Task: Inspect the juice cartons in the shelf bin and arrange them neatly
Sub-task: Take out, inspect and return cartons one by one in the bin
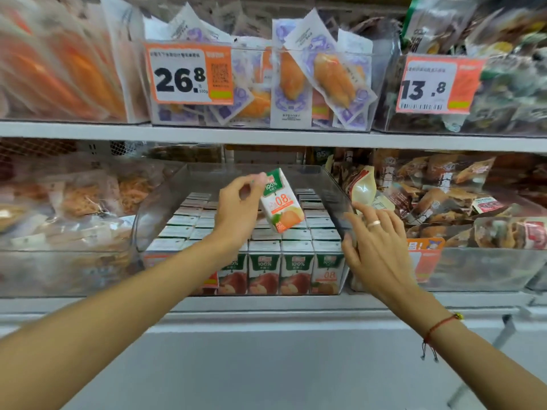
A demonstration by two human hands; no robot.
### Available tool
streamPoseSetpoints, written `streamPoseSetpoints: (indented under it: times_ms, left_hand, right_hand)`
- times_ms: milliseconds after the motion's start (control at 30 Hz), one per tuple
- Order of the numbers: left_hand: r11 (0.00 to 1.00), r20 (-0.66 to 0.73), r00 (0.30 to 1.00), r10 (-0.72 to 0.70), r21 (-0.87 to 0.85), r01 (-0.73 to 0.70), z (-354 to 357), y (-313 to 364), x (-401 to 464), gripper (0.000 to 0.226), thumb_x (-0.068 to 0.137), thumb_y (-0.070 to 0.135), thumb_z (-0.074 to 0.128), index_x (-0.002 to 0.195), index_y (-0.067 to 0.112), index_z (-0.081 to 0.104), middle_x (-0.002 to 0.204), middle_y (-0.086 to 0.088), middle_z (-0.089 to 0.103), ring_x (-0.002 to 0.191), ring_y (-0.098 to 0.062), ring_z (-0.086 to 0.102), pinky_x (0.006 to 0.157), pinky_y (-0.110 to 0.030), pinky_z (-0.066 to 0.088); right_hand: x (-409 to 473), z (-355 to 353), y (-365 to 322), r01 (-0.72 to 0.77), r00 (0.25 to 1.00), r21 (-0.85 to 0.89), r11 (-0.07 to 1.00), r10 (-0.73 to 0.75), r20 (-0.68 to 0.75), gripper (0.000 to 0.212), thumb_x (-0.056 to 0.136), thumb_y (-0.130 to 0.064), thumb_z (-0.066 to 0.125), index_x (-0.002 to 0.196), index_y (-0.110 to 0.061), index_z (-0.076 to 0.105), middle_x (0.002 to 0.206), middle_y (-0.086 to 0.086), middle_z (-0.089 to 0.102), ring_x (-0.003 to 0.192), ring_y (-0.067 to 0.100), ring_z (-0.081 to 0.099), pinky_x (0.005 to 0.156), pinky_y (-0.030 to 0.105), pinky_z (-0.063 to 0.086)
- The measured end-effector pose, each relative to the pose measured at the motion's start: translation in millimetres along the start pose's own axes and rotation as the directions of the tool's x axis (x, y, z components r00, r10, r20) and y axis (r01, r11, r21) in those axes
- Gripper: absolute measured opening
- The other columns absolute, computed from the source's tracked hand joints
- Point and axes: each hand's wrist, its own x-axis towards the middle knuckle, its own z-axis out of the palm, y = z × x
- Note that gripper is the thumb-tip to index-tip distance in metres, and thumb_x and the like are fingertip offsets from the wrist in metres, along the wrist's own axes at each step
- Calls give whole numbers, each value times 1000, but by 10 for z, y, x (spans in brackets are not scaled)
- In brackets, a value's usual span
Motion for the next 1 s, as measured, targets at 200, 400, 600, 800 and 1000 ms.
streamPoseSetpoints:
  times_ms: [200,400,600,800,1000]
  left_hand:
    - [964,159,965,-209,-130,231,-195,256,-807,23,94,37,59,111,23,68,85,8,75,72,0,71,54,-16,54]
    - [971,154,967,-201,-102,218,-299,354,-1056,29,88,43,65,110,25,69,96,7,74,76,4,70,52,-12,51]
    - [966,148,960,-236,-67,248,-518,150,-1023,34,77,49,69,104,28,71,91,8,77,82,-4,73,66,-20,57]
    - [919,281,896,-343,-97,382,-586,-59,-987,36,78,47,66,106,25,70,90,6,78,84,-5,73,62,-14,55]
    - [913,350,864,-361,-53,404,-550,-112,-985,29,89,39,65,113,23,70,97,10,77,92,-4,72,83,-22,57]
  right_hand:
    - [-1,-446,-370,-111,994,341,933,102,46,25,96,-28,55,111,-15,70,125,7,62,116,25,55,97,40,43]
    - [-78,-695,-792,-567,815,783,257,37,578,40,95,-53,41,75,-35,71,74,-19,73,70,-7,68,52,9,48]
    - [-283,-525,-833,-525,832,827,203,-83,549,31,89,-48,52,94,-26,74,91,-3,76,83,11,73,65,15,53]
    - [-337,-349,-912,-585,792,780,222,-49,608,30,99,-38,46,103,-20,70,89,-2,76,81,11,72,65,15,53]
    - [-309,-283,-900,-621,782,777,99,15,623,35,98,-40,47,103,-14,70,88,4,77,81,15,74,62,15,54]
